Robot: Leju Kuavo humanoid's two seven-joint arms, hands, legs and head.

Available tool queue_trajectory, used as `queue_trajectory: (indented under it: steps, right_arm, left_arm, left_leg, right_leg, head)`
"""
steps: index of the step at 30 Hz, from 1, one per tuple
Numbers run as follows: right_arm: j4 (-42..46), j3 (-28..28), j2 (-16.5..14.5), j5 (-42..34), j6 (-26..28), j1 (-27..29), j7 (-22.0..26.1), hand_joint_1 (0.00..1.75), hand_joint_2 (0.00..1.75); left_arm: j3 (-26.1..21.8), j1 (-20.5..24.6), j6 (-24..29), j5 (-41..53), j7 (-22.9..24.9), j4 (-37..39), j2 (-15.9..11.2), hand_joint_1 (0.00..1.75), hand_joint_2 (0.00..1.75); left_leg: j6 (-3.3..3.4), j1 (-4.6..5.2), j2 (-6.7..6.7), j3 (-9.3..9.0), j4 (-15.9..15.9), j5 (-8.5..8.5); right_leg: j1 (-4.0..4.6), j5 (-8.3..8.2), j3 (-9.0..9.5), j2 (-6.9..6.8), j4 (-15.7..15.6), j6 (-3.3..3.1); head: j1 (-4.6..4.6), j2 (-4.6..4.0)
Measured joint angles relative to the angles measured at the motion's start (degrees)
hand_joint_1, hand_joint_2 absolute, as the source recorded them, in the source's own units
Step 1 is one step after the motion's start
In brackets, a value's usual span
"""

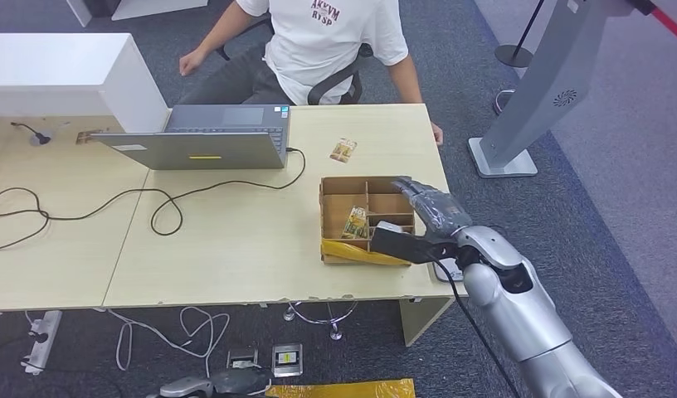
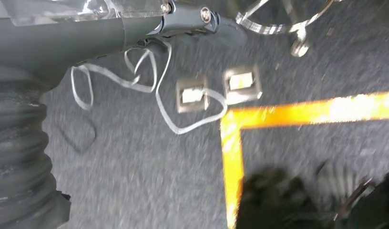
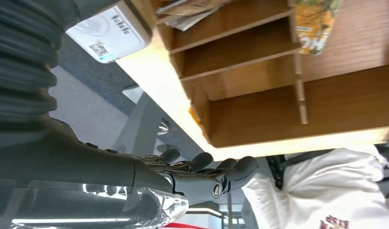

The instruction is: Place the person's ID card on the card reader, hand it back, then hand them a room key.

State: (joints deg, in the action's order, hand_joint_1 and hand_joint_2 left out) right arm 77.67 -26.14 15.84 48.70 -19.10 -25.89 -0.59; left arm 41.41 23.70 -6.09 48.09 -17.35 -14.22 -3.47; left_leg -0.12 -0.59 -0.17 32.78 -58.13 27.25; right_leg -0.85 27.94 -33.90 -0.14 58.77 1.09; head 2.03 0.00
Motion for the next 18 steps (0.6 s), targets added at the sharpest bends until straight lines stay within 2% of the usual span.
queue_trajectory:
  steps: [6, 11, 14, 18]
  right_arm:
    - [1.85, 2.08, 0.73, 0.20, -1.30, 1.21, 0.25, 0.00, 1.75]
    - [2.39, 3.46, 0.98, 0.53, -1.48, 1.38, 1.50, 0.00, 1.75]
    - [2.39, 3.83, 0.98, 0.82, -1.43, 1.38, 1.92, 0.00, 1.75]
    - [2.39, 4.16, 0.97, 1.10, -1.27, 1.42, 2.30, 0.00, 1.75]
  left_arm:
    - [-2.28, 0.15, -5.33, -2.02, -9.10, -0.01, -11.21, 0.00, 1.75]
    - [-3.81, 0.18, -5.91, -1.99, -14.79, 0.14, -21.40, 0.00, 1.75]
    - [-4.39, -0.45, -4.63, -1.96, -15.13, 0.25, -24.76, 0.00, 1.75]
    - [-5.09, -2.11, -2.13, -1.34, -14.81, 0.28, -26.18, 0.00, 1.75]
  left_leg:
    - [-0.11, -0.07, 0.01, -0.01, 0.01, -0.07]
    - [-0.16, -0.15, 0.04, -0.02, 0.01, -0.09]
    - [-0.17, -0.14, 0.03, -0.01, 0.01, -0.09]
    - [-0.19, -0.13, 0.03, 0.00, 0.01, -0.07]
  right_leg:
    - [0.07, -0.01, -0.03, 0.12, 0.09, -0.02]
    - [0.15, 0.01, -0.07, 0.14, 0.13, -0.09]
    - [0.15, 0.02, -0.07, 0.11, 0.14, -0.11]
    - [0.13, 0.02, -0.07, 0.13, 0.12, -0.11]
  head:
    - [0.00, 0.00]
    - [-0.02, 0.00]
    - [0.00, 0.00]
    - [0.02, 0.00]
